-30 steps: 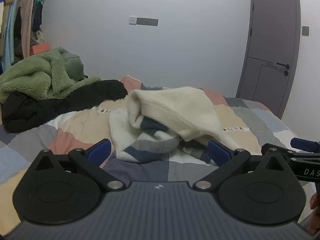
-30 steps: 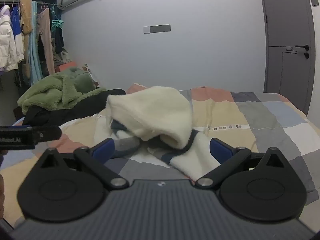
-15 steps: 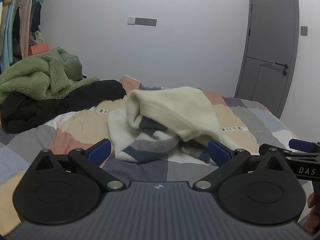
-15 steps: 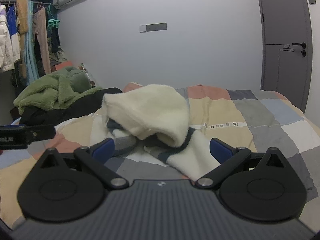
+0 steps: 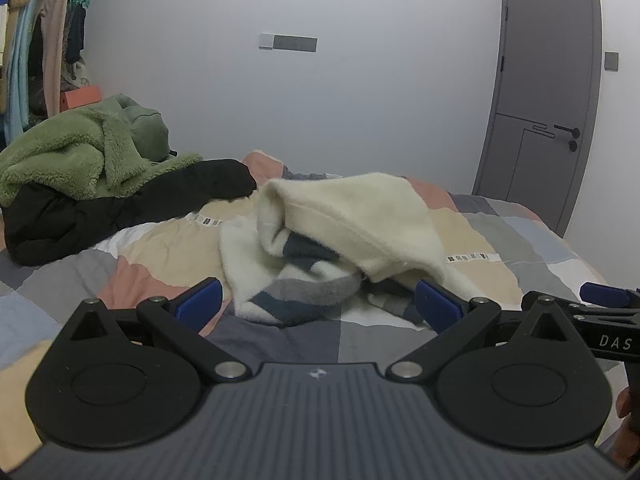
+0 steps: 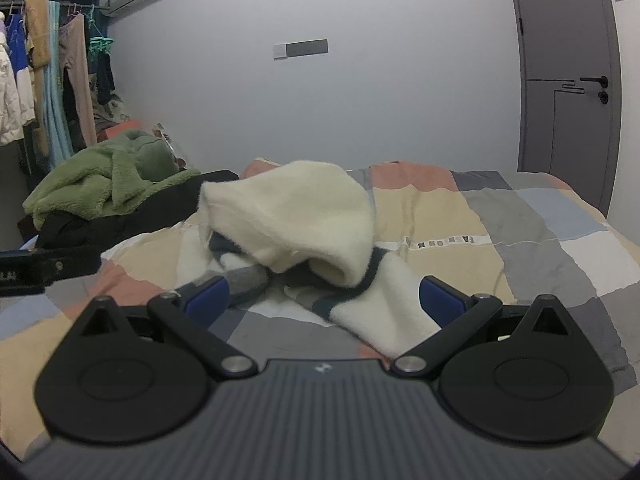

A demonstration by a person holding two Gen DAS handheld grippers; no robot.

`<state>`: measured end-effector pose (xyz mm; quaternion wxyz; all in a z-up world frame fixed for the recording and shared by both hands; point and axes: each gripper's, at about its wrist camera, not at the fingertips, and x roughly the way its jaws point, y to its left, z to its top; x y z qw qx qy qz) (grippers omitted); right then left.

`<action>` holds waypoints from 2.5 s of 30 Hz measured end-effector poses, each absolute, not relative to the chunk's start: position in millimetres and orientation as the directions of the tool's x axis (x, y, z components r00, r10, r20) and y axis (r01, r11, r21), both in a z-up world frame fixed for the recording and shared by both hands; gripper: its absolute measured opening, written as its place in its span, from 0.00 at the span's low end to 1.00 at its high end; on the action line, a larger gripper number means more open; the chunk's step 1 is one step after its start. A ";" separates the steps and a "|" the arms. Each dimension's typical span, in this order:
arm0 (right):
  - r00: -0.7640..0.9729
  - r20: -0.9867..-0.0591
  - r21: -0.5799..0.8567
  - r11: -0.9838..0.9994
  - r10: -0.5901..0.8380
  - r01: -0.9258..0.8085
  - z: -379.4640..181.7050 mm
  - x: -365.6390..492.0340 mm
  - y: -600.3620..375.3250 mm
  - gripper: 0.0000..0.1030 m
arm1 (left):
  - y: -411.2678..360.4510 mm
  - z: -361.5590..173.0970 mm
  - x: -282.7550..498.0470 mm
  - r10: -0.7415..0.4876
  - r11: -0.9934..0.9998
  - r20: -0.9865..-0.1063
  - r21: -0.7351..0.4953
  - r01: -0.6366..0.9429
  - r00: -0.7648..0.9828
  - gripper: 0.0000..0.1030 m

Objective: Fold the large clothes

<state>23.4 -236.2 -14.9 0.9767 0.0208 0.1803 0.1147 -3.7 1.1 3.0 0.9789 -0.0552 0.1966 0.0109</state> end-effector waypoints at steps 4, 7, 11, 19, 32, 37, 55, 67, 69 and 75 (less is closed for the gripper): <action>0.910 -0.349 0.077 0.975 0.224 -0.210 -14.8 23.5 -234.6 1.00 | 2.6 3.4 -5.9 0.000 0.993 -0.381 -0.106 -0.044 0.925 1.00; 0.911 -0.352 0.076 0.977 0.215 -0.201 -14.5 23.8 -235.2 1.00 | 2.6 3.9 -6.7 0.002 0.993 -0.382 -0.106 -0.047 0.924 1.00; 0.914 -0.347 0.084 0.977 0.212 -0.195 -14.5 23.7 -236.7 1.00 | 1.8 4.7 -6.1 0.003 0.994 -0.377 -0.104 -0.045 0.926 1.00; 0.919 -0.339 0.054 0.979 0.203 -0.196 -17.7 23.7 -233.7 1.00 | 1.2 4.6 -8.3 -0.007 0.994 -0.370 -0.106 -0.035 0.929 1.00; 0.911 -0.352 0.049 0.976 0.217 -0.214 -15.7 18.9 -229.0 1.00 | 2.0 5.8 -13.5 -0.002 0.994 -0.373 -0.100 -0.038 0.928 1.00; 0.900 -0.374 0.066 0.975 0.221 -0.212 -16.1 20.5 -229.1 1.00 | 3.3 6.7 -13.8 -0.007 0.994 -0.376 -0.107 -0.036 0.926 1.00; 0.869 -0.373 0.228 0.940 0.325 -0.253 18.0 60.9 -229.0 1.00 | 17.9 54.0 54.7 -0.016 0.992 -0.361 -0.123 -0.031 0.932 1.00; 0.841 -0.385 0.524 0.840 0.381 -0.140 1.5 170.4 -213.7 0.97 | 58.9 6.1 159.7 -0.113 0.968 -0.481 -0.251 -0.013 0.869 1.00; 0.833 -0.396 0.582 0.807 0.386 -0.097 -16.2 190.3 -213.6 0.97 | 63.1 -14.4 175.3 -0.125 0.967 -0.487 -0.256 -0.004 0.864 1.00; 0.796 -0.429 0.732 0.681 0.427 0.030 -68.6 226.8 -218.4 0.80 | 77.0 -68.6 217.2 -0.232 0.940 -0.460 -0.333 0.075 0.857 1.00</action>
